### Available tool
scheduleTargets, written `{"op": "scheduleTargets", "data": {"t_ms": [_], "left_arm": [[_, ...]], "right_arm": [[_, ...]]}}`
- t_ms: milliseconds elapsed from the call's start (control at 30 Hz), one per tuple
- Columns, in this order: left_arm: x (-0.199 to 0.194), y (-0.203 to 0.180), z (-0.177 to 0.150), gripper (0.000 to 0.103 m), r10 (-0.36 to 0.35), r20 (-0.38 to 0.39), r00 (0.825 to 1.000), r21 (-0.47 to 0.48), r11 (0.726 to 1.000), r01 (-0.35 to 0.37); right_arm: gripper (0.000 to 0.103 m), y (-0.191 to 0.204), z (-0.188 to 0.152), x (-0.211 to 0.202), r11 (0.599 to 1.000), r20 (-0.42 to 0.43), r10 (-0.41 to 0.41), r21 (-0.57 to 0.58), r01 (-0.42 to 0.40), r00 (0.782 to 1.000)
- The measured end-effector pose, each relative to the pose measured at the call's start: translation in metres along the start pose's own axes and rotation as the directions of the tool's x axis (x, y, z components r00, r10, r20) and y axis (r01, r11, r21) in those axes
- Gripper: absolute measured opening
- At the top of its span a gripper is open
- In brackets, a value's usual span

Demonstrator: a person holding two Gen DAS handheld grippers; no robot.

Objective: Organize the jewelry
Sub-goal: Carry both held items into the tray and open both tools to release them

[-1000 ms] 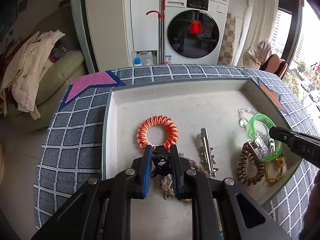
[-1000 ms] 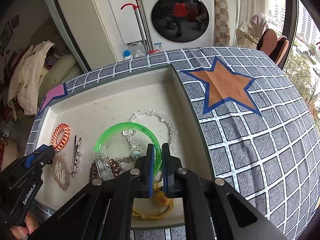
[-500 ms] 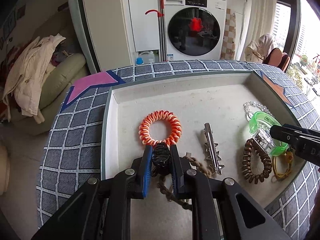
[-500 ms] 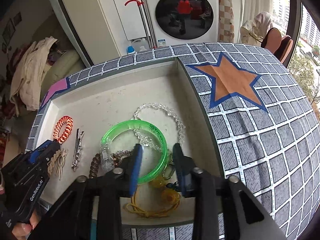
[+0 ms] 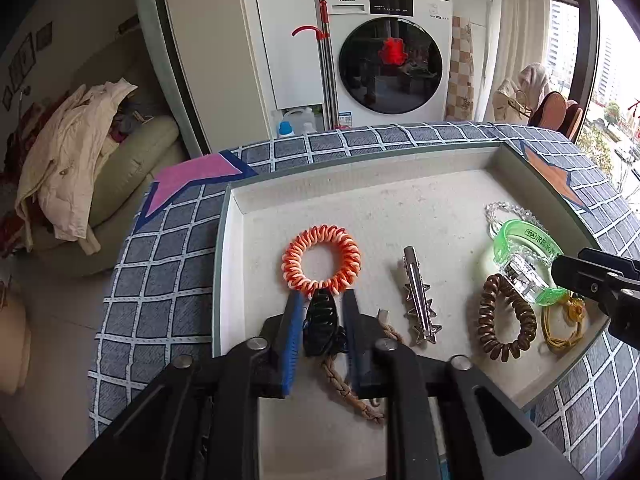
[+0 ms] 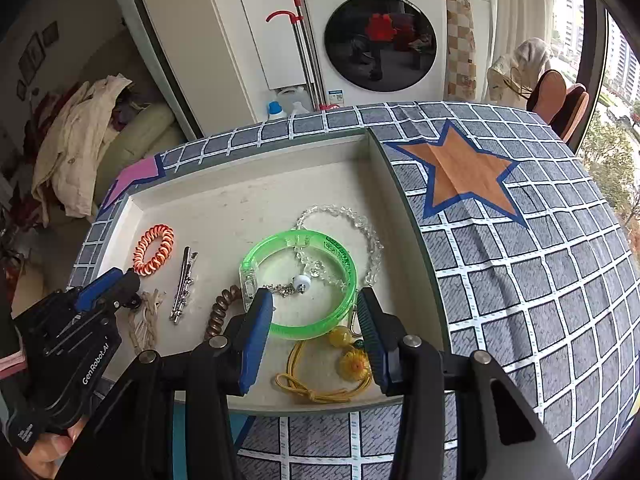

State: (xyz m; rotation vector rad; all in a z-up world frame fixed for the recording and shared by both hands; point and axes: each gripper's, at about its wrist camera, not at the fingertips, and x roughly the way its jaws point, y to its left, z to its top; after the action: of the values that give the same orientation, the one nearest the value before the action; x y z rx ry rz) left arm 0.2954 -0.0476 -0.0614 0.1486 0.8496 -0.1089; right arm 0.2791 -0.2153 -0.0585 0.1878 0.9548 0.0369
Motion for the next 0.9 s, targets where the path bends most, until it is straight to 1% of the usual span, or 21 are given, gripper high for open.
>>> {"op": "scheduleTargets", "data": {"t_ms": [33, 67, 133, 200, 300, 433, 467, 500, 567, 667, 767, 833, 900], "left_arm": [[-0.002, 0.000, 0.000, 0.087, 0.002, 0.008, 1.000, 0.000, 1.000, -0.002], [-0.007, 0.000, 0.000, 0.090, 0.009, 0.035, 0.999, -0.003, 1.000, -0.009], [-0.012, -0.002, 0.002, 0.090, 0.011, 0.056, 0.998, 0.013, 1.000, -0.011], [-0.014, -0.004, 0.004, 0.090, 0.009, 0.051, 0.999, 0.027, 1.000, -0.010], [-0.015, -0.005, 0.005, 0.090, 0.014, 0.047, 0.999, 0.024, 1.000, -0.015], [-0.019, -0.004, 0.004, 0.090, 0.019, 0.060, 0.998, 0.026, 0.999, -0.021], [-0.021, -0.004, 0.003, 0.093, 0.020, 0.063, 0.998, 0.029, 0.999, -0.022], [-0.022, -0.004, 0.002, 0.103, 0.022, 0.064, 0.998, 0.027, 0.999, -0.023], [-0.026, -0.002, 0.001, 0.103, 0.027, 0.075, 0.997, 0.019, 0.999, -0.029], [-0.029, -0.002, -0.001, 0.103, 0.010, 0.062, 0.998, 0.020, 1.000, -0.011], [-0.032, -0.003, -0.003, 0.103, 0.005, 0.056, 0.998, 0.019, 1.000, -0.006], [-0.032, -0.005, -0.005, 0.103, 0.003, 0.043, 0.999, 0.020, 1.000, -0.004], [-0.032, -0.005, -0.006, 0.103, -0.001, 0.032, 0.999, 0.023, 1.000, 0.000]], "right_arm": [[0.048, 0.000, 0.000, -0.001, 1.000, 0.002, 0.000, 0.000, 0.000, 1.000], [0.048, -0.001, 0.000, -0.002, 1.000, 0.003, 0.001, 0.001, -0.001, 1.000], [0.048, -0.002, 0.000, -0.004, 1.000, 0.008, 0.002, 0.001, -0.002, 1.000], [0.048, -0.003, 0.001, -0.006, 1.000, 0.008, 0.001, 0.001, -0.001, 1.000], [0.048, -0.003, 0.001, -0.007, 1.000, 0.006, 0.003, 0.000, -0.003, 1.000], [0.048, -0.004, -0.002, -0.008, 1.000, 0.001, 0.005, -0.004, -0.005, 1.000], [0.048, -0.004, -0.002, -0.008, 1.000, 0.000, 0.007, -0.004, -0.007, 1.000], [0.048, -0.004, -0.002, -0.008, 1.000, -0.002, 0.009, -0.004, -0.009, 1.000], [0.048, -0.003, -0.003, -0.009, 1.000, -0.003, 0.014, -0.008, -0.014, 1.000], [0.054, 0.000, -0.004, -0.012, 1.000, 0.013, 0.026, -0.018, -0.026, 1.000], [0.064, 0.005, -0.006, -0.017, 0.999, 0.041, 0.014, -0.043, -0.012, 0.999], [0.075, 0.007, -0.008, -0.020, 0.998, 0.050, 0.009, -0.060, -0.006, 0.999], [0.080, 0.008, -0.009, -0.020, 0.998, 0.049, 0.002, -0.070, 0.001, 0.999]]}}
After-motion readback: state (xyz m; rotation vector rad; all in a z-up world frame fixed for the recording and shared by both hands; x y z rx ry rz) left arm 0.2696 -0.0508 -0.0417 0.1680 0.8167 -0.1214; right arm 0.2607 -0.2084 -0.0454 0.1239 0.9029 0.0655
